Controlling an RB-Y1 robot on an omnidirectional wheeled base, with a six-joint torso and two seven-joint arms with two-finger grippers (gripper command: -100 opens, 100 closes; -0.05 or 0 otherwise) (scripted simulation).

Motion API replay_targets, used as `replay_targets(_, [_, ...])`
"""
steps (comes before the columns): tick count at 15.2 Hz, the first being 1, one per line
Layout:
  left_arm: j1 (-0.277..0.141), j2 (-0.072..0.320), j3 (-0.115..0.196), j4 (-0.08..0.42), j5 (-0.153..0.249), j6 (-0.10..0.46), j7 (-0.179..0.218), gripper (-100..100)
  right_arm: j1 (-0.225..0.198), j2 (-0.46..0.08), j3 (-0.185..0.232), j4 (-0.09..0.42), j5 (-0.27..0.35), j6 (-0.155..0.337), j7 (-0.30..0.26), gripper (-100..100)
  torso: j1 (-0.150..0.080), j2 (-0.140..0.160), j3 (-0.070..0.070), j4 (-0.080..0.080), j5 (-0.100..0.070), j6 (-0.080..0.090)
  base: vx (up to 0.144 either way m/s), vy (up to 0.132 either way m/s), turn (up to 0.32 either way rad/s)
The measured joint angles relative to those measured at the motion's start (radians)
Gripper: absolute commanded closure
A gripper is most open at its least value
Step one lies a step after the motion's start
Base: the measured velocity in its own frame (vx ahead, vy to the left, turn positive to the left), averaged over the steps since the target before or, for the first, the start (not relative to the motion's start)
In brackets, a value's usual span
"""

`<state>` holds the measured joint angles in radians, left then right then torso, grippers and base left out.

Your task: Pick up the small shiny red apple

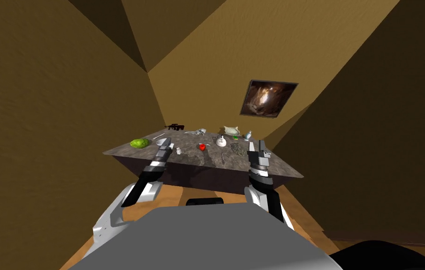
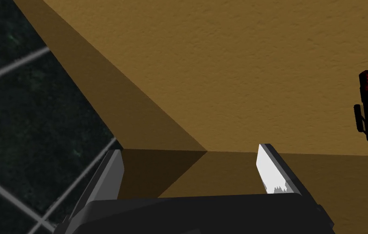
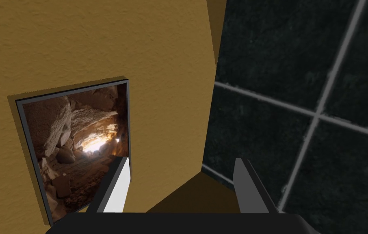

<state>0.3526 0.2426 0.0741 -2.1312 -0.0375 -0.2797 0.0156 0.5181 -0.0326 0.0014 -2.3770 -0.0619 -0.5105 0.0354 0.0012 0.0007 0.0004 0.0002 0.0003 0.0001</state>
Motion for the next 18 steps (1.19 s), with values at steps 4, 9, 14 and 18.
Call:
replay_targets(4, [-0.037,0.031,0.016,0.033,0.003,0.081,0.019,-100,0.0,0.0,0.0,0.0,0.0,0.0,0.0,0,0.0,0.0,0.0,0.0,0.0,0.0,-0.013,0.008,-0.145])
replay_targets(9, [-0.072,0.061,0.033,0.066,0.006,0.173,0.041,-100,0.0,0.0,0.0,0.0,0.0,0.0,0.0,0,0.0,-0.001,0.0,0.0,0.0,0.0,-0.009,0.007,-0.095])
replay_targets(14, [-0.107,0.077,0.043,0.097,0.005,0.271,0.057,-100,0.0,0.0,0.0,0.0,0.0,0.0,0.0,0,0.0,-0.001,0.0,0.0,0.0,0.0,-0.008,0.006,-0.125])
replay_targets(18, [-0.139,0.099,0.057,0.129,0.009,0.345,0.075,-100,0.0,0.0,0.0,0.0,0.0,0.0,0.0,0,0.0,-0.001,0.0,0.0,0.0,0.0,-0.005,0.006,-0.059])
